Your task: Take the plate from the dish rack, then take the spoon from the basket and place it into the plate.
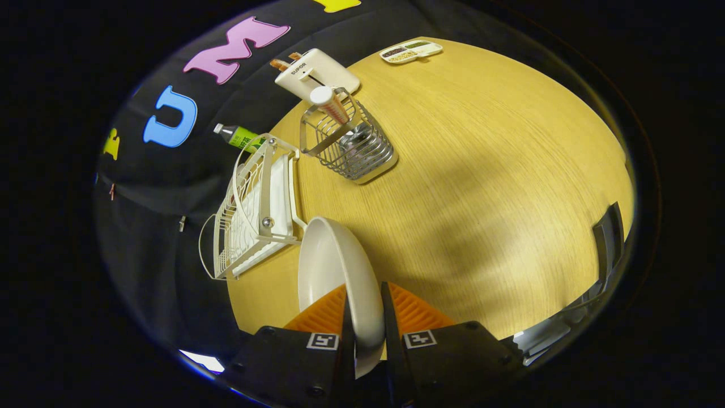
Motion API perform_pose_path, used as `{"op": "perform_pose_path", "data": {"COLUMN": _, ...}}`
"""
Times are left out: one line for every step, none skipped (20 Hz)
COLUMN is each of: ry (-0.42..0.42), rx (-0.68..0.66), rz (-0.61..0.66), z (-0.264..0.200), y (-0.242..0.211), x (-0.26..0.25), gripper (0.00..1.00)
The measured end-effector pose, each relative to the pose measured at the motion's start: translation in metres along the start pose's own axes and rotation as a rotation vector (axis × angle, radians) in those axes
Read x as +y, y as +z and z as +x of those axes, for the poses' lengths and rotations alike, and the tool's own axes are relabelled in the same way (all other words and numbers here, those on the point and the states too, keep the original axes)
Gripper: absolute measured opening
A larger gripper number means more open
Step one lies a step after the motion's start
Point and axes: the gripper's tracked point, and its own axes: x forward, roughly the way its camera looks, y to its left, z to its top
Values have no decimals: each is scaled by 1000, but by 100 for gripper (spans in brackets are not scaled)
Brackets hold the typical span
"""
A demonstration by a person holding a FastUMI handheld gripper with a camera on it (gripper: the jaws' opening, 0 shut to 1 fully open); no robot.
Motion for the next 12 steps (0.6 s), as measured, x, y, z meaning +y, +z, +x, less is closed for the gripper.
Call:
{"op": "perform_pose_path", "data": {"ry": -16, "rx": -8, "rz": -8, "z": -2, "y": 3, "x": -4, "gripper": 27}}
{"op": "perform_pose_path", "data": {"ry": -26, "rx": -16, "rz": -6, "z": -2, "y": 5, "x": -7, "gripper": 27}}
{"op": "perform_pose_path", "data": {"ry": -28, "rx": -27, "rz": 3, "z": -4, "y": 9, "x": -9, "gripper": 38}}
{"op": "perform_pose_path", "data": {"ry": -31, "rx": -43, "rz": 13, "z": -5, "y": 13, "x": -11, "gripper": 44}}
{"op": "perform_pose_path", "data": {"ry": -39, "rx": -65, "rz": 18, "z": -6, "y": 17, "x": -14, "gripper": 47}}
{"op": "perform_pose_path", "data": {"ry": -47, "rx": -82, "rz": 19, "z": -8, "y": 20, "x": -16, "gripper": 49}}
{"op": "perform_pose_path", "data": {"ry": -50, "rx": -91, "rz": 17, "z": -11, "y": 21, "x": -17, "gripper": 63}}
{"op": "perform_pose_path", "data": {"ry": -48, "rx": -92, "rz": 10, "z": -12, "y": 22, "x": -17, "gripper": 73}}
{"op": "perform_pose_path", "data": {"ry": -45, "rx": -103, "rz": 0, "z": -16, "y": 24, "x": -15, "gripper": 82}}
{"op": "perform_pose_path", "data": {"ry": -49, "rx": -116, "rz": -16, "z": -18, "y": 26, "x": -16, "gripper": 82}}
{"op": "perform_pose_path", "data": {"ry": -57, "rx": -131, "rz": -35, "z": -22, "y": 29, "x": -17, "gripper": 83}}
{"op": "perform_pose_path", "data": {"ry": -57, "rx": -138, "rz": -53, "z": -25, "y": 30, "x": -16, "gripper": 85}}
